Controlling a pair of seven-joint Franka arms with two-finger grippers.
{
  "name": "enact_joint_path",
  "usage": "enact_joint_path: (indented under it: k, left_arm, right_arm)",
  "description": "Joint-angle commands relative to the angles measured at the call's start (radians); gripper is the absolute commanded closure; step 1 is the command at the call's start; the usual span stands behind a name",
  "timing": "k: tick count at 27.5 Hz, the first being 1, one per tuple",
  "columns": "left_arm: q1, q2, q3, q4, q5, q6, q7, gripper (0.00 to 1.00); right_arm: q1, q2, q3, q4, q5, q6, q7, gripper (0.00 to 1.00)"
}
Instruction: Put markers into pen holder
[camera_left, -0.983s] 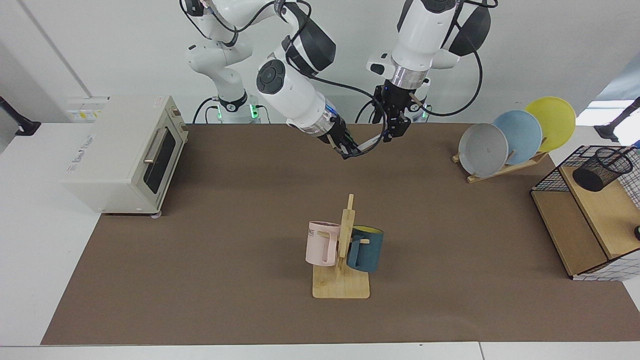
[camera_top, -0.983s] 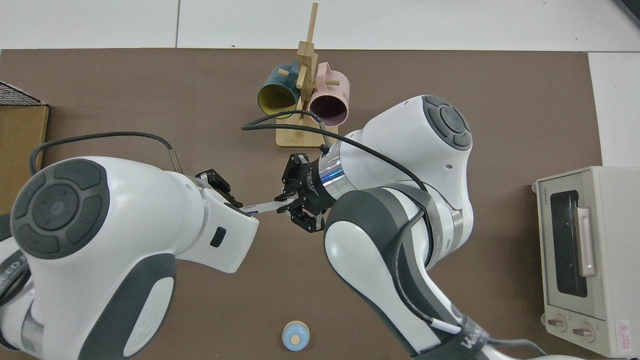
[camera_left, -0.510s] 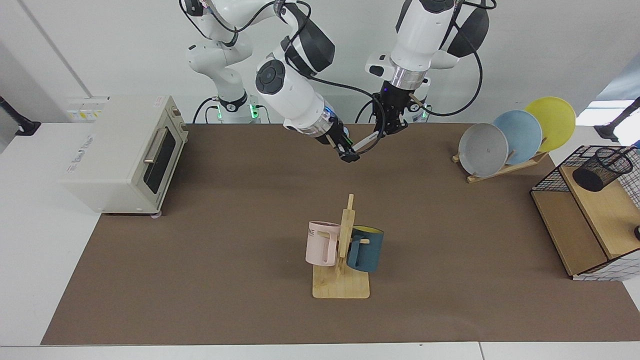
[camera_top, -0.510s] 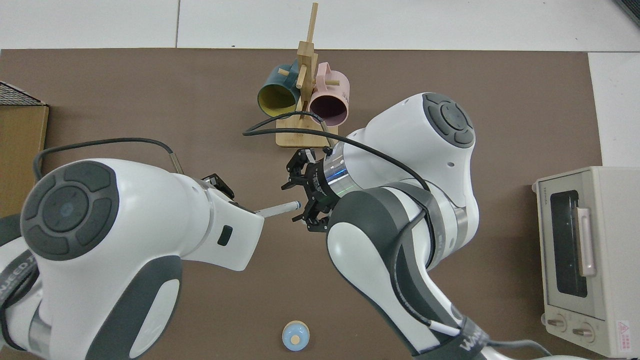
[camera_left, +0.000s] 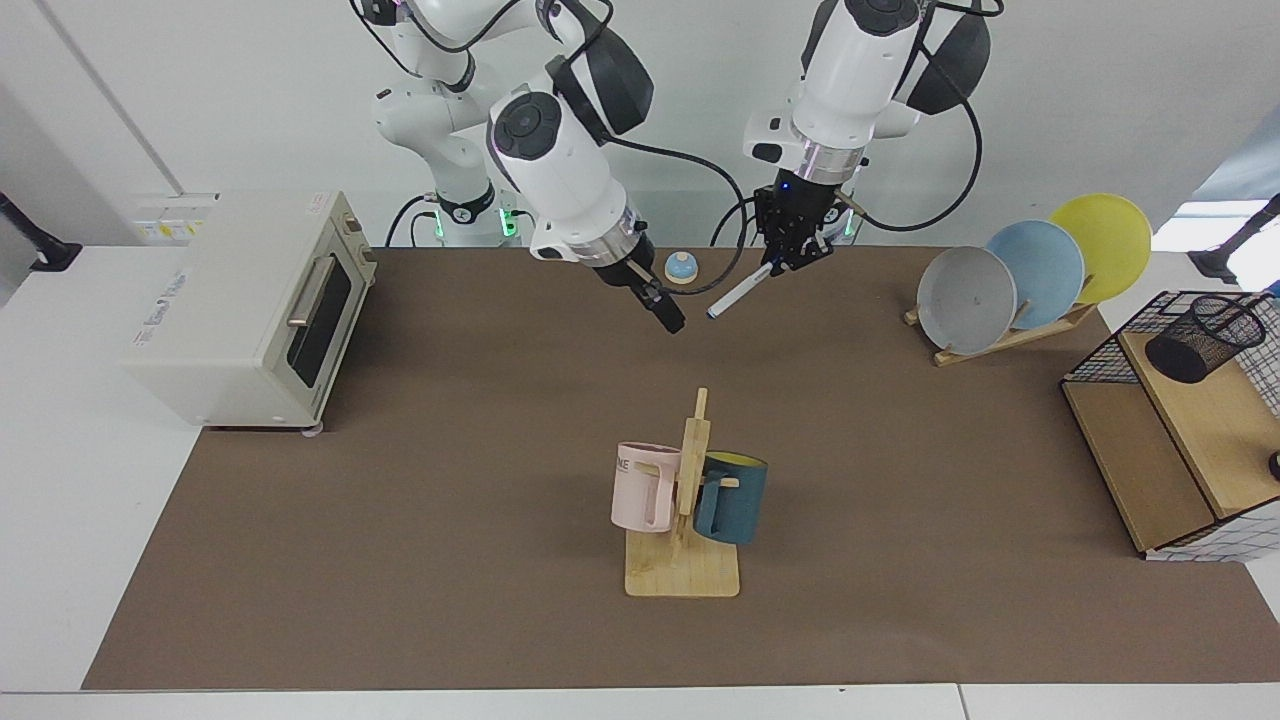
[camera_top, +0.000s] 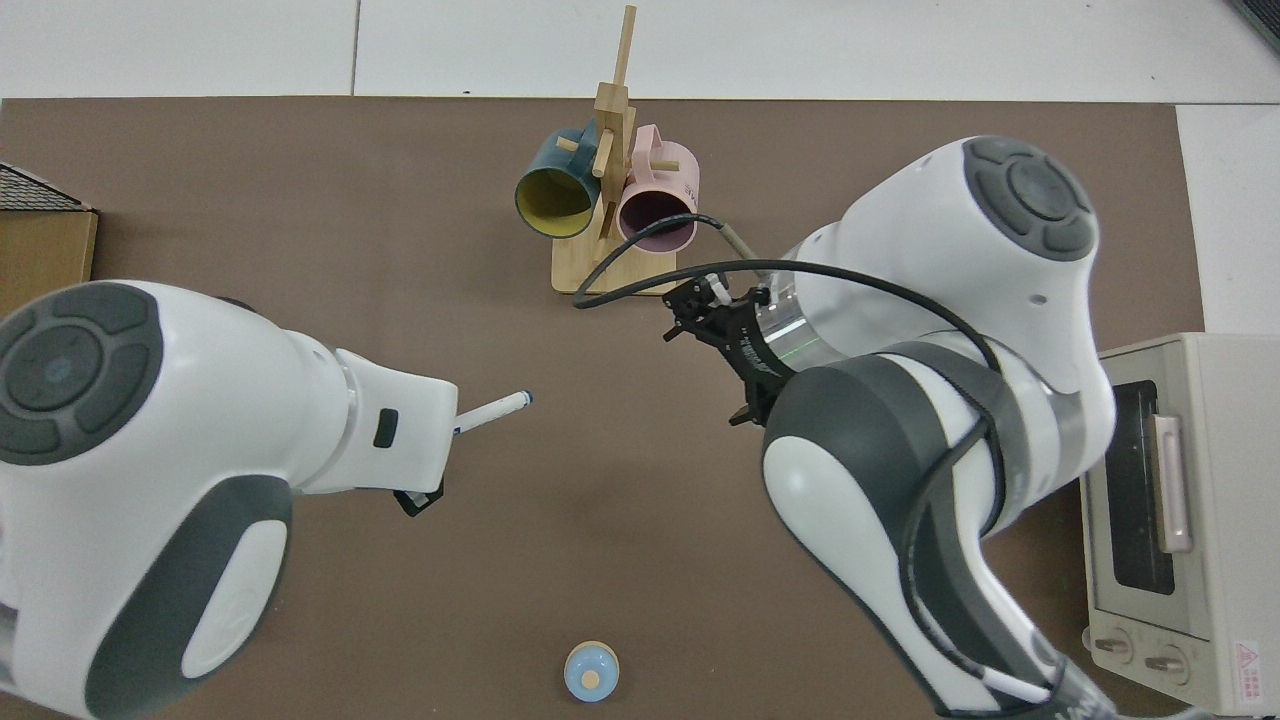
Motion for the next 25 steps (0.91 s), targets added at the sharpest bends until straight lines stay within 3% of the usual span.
enact_joint_path:
  k: [1, 6, 12, 18, 25]
  left_arm:
    - [0.004, -0.018, 0.104, -0.018, 0.021, -0.029, -0.013, 1.00]
    - [0.004, -0.004, 0.169, 0.008, 0.096, -0.076, 0.010, 1.00]
    - [0.012, 0.054, 0.287, 0.121, 0.180, -0.155, 0.148, 1.00]
    - [0.052, 0.118, 0.339, 0.236, 0.280, -0.159, 0.383, 1.00]
    - [0.064, 0.155, 0.360, 0.298, 0.453, -0.112, 0.654, 1.00]
  right_arm:
    - [-0.092, -0.067, 0.012, -0.007, -0.113, -0.069, -0.280, 0.00]
    - [-0.190, -0.103, 0.011, -0.009, -0.150, -0.109, -0.518, 0.00]
    - [-0.221, -0.137, 0.012, -0.007, -0.274, -0.121, -0.807, 0.00]
    - [-0.222, -0.143, -0.009, 0.002, -0.278, -0.136, -1.033, 0.00]
    - [-0.224, -0.144, -0.018, 0.019, -0.261, -0.199, -1.033, 0.00]
